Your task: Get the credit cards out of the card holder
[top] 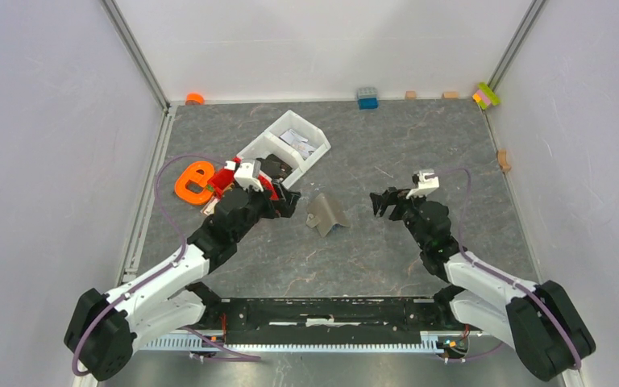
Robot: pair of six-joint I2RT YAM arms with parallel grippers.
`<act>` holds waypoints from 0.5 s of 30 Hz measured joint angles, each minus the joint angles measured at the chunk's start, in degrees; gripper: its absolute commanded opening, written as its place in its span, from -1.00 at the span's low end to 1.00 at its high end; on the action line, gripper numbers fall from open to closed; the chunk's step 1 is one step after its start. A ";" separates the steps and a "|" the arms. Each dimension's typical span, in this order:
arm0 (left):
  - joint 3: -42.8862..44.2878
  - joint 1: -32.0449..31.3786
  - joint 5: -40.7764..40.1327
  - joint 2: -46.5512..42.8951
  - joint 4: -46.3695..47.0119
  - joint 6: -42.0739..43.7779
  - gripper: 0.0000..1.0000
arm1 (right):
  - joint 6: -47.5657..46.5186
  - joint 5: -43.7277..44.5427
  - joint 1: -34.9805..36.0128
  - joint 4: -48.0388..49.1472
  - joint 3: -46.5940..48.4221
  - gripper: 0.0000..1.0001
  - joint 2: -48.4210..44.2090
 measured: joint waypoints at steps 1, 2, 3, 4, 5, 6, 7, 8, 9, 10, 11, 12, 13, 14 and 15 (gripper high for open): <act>-0.68 0.00 -1.38 -0.59 0.42 1.20 1.00 | -1.29 1.70 -0.07 0.52 -1.18 0.83 -1.70; -1.31 0.00 -2.49 -1.09 0.90 2.32 1.00 | -2.19 2.82 -0.09 0.90 -1.95 0.83 -2.75; -1.92 0.00 -3.52 -1.55 1.33 3.67 1.00 | -3.63 4.42 -0.09 1.53 -3.08 0.83 -4.26; -2.51 0.00 -4.61 -1.99 1.84 5.22 1.00 | -4.68 5.60 -0.09 2.01 -3.91 0.83 -5.38; -3.06 0.00 -5.42 -2.32 2.43 6.51 1.00 | -6.05 6.86 -0.09 2.49 -4.81 0.83 -6.60; -3.85 -0.02 -6.32 -2.71 3.39 8.15 1.00 | -7.37 8.13 -0.09 2.93 -5.62 0.84 -7.78; -4.74 0.00 -7.37 -3.15 4.35 10.08 1.00 | -8.94 9.53 -0.09 3.21 -6.36 0.89 -9.18; -5.57 0.00 -8.28 -3.61 5.01 11.72 1.00 | -10.27 10.69 -0.09 3.41 -6.95 0.96 -10.34; -6.56 0.00 -9.42 -4.13 5.84 13.51 1.00 | -12.17 12.17 -0.09 3.50 -7.72 0.96 -12.02; -7.52 -0.02 -10.82 -4.61 6.49 15.23 1.00 | -13.70 13.40 -0.09 3.67 -8.41 0.96 -13.49; -8.48 -0.02 -12.28 -5.09 7.26 16.83 1.00 | -14.95 14.38 -0.09 3.85 -9.11 0.96 -14.82; -9.25 -0.02 -13.55 -5.44 7.87 18.05 1.00 | -16.31 15.15 -0.09 4.11 -9.92 0.96 -16.22; -10.43 0.00 -15.52 -5.86 9.05 19.91 1.00 | -17.99 15.76 -0.09 4.42 -10.95 0.96 -17.70; -11.13 0.00 -16.87 -6.05 9.51 21.03 1.00 | -19.58 16.04 -0.13 4.61 -12.02 0.96 -19.06; -11.89 0.00 -18.49 -6.12 10.27 22.45 1.00 | -20.76 16.26 -0.13 4.66 -12.87 0.96 -20.04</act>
